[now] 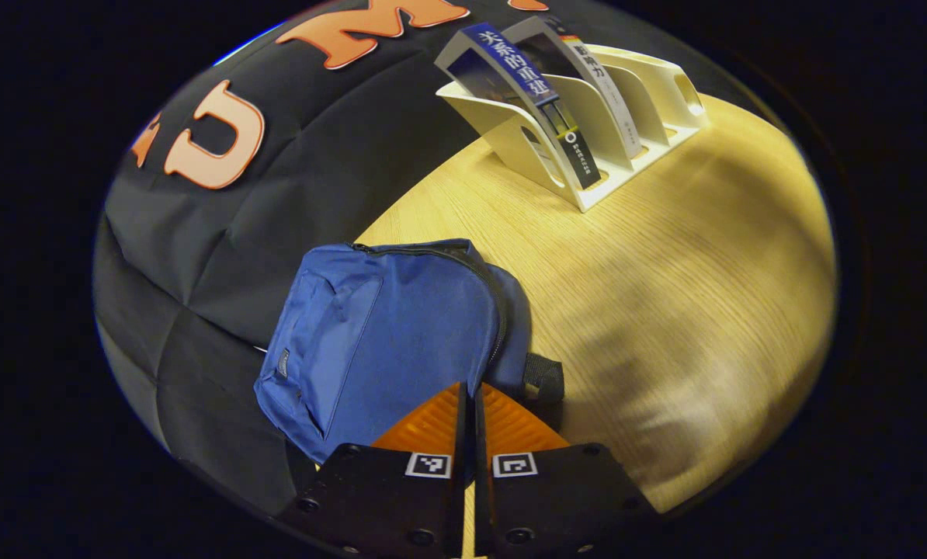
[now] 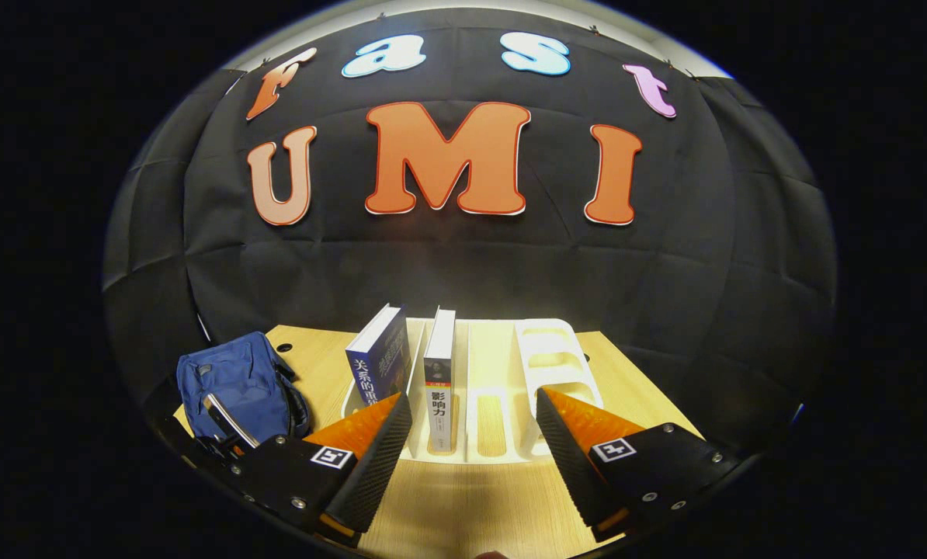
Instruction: Open the schoolbag, grab two books from the bookshelf and put them into the schoolbag.
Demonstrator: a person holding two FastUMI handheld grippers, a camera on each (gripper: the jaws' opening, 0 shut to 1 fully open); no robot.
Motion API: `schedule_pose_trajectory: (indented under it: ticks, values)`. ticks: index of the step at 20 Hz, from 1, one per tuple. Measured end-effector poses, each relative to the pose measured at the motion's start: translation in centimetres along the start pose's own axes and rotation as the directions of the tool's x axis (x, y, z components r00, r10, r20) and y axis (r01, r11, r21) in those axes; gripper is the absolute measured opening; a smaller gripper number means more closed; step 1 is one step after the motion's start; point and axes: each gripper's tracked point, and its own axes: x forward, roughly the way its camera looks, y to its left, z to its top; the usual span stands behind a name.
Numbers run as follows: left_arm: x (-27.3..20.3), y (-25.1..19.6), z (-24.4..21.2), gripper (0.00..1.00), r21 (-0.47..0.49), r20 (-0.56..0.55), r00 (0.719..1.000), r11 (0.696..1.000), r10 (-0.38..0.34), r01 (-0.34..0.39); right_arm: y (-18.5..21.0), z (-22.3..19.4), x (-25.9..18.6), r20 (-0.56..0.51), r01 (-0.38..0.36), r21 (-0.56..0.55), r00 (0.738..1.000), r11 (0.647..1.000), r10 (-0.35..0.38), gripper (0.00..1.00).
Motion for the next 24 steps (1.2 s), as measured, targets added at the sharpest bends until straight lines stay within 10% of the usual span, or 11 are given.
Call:
schedule_pose_trajectory:
  ticks: [14,24]
  values:
    - [-5.2,8.4,5.7,0.0,-0.241,0.137,0.983,0.959,-0.119,0.149,4.6,1.6,3.3,-0.051,-0.136,-0.028,0.99,0.99,0.135,0.96]
    - [-7.0,19.0,8.0,0.0,-0.503,0.259,0.952,0.818,-0.165,0.279,11.2,3.5,9.1,-0.234,-0.252,-0.021,0.942,0.967,0.241,0.96]
